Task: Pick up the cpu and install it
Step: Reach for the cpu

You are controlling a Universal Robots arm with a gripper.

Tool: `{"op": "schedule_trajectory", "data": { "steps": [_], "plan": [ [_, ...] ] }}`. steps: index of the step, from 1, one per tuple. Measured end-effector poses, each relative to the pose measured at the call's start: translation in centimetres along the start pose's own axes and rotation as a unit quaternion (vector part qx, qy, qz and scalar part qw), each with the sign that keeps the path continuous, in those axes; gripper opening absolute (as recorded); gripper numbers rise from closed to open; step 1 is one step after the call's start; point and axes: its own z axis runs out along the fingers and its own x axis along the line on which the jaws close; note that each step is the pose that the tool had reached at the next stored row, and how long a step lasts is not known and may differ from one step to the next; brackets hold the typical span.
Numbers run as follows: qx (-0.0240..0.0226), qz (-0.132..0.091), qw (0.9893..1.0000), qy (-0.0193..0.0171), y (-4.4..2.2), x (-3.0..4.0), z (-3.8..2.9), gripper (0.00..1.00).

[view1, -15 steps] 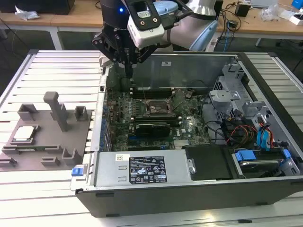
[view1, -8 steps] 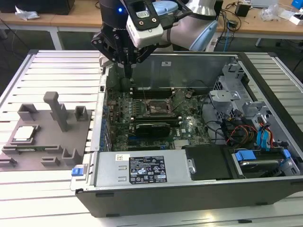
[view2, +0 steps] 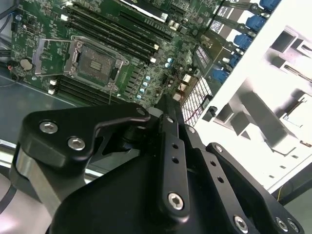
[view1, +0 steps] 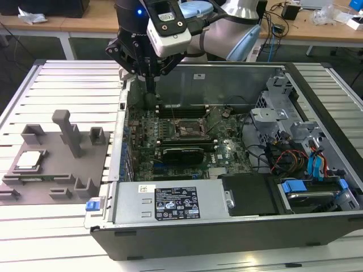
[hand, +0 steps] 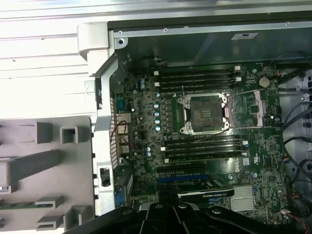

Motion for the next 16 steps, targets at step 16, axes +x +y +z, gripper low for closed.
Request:
{"op": "schedule_trajectory", "data": {
  "steps": [16],
  "plan": [
    [-0.0001, 0.000, 1.0000, -0.0008, -0.23, 3.14, -0.08, 0.11]
  ]
}}
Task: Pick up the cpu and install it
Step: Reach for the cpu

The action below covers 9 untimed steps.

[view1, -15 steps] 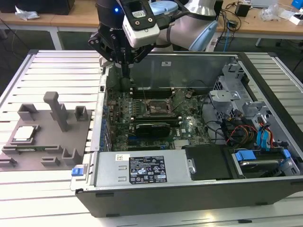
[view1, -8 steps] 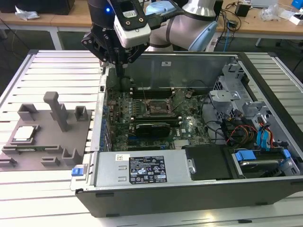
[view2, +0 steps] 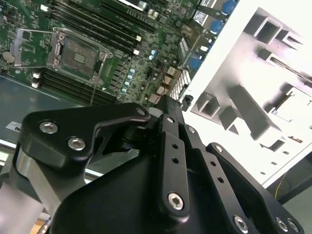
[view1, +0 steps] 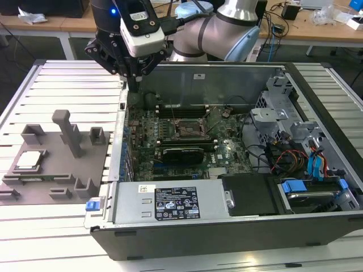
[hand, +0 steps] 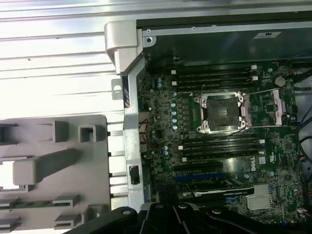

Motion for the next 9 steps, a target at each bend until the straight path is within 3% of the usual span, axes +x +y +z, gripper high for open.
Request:
{"op": "schedule_trajectory", "data": {
  "steps": [9],
  "plan": [
    [0.0000, 0.000, 1.0000, -0.0004, -0.10, 1.42, -0.04, 0.11]
  ]
}}
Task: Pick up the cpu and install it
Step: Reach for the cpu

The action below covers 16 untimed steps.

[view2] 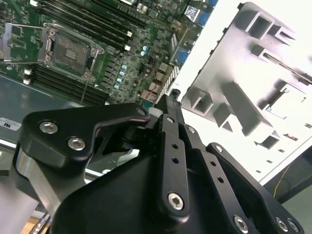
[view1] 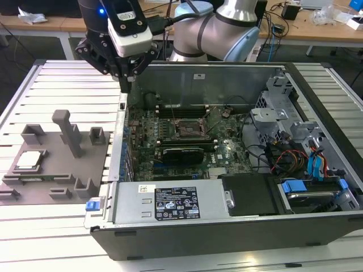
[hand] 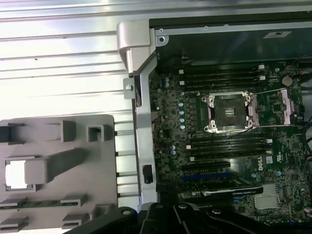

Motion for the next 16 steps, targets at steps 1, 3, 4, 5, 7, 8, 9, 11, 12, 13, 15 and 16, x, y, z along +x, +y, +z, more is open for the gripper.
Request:
{"op": "schedule_trajectory", "data": {
  "steps": [1, 3, 4, 5, 7, 8, 9, 11, 12, 13, 15, 16],
  "plan": [
    [0.0000, 0.000, 1.0000, 0.0000, -0.02, 0.19, -0.01, 0.11],
    [0.0000, 0.000, 1.0000, 0.0000, -0.03, 0.42, -0.01, 0.11],
    [0.0000, 0.000, 1.0000, -0.0001, -0.04, 0.60, -0.02, 0.11],
    [0.0000, 0.000, 1.0000, -0.0001, -0.06, 0.73, -0.02, 0.11],
    [0.0000, 0.000, 1.0000, -0.0002, -0.08, 1.09, -0.03, 0.11],
    [0.0000, 0.000, 1.0000, -0.0001, -0.09, 1.20, -0.04, 0.11],
    [0.0000, 0.000, 1.0000, -0.0002, -0.10, 1.32, -0.04, 0.11],
    [0.0000, 0.000, 1.0000, -0.0002, -0.12, 1.57, -0.05, 0.11],
    [0.0000, 0.000, 1.0000, -0.0002, -0.13, 1.70, -0.05, 0.11],
    [0.0000, 0.000, 1.0000, -0.0003, -0.14, 1.82, -0.05, 0.11],
    [0.0000, 0.000, 1.0000, -0.0003, -0.16, 2.11, -0.06, 0.11],
    [0.0000, 0.000, 1.0000, -0.0003, -0.17, 2.31, -0.07, 0.11]
  ]
}}
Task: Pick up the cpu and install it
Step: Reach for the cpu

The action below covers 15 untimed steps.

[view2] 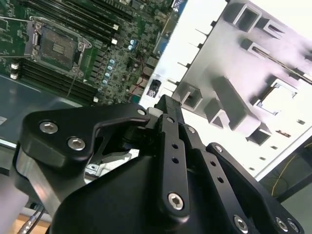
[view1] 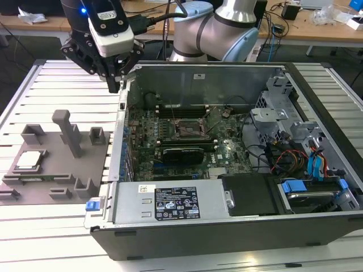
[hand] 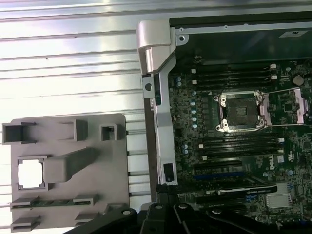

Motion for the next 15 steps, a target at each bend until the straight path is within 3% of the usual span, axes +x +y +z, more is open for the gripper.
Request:
{"op": "schedule_trajectory", "data": {
  "steps": [7, 10, 15],
  "plan": [
    [0.0000, 0.000, 1.0000, -0.0002, -0.09, 1.30, -0.04, 0.11],
    [0.0000, 0.000, 1.0000, -0.0005, -0.17, 2.20, -0.07, 0.11],
    [-0.0001, 0.000, 1.0000, -0.0006, -0.22, 2.93, -0.09, 0.11]
  ]
}}
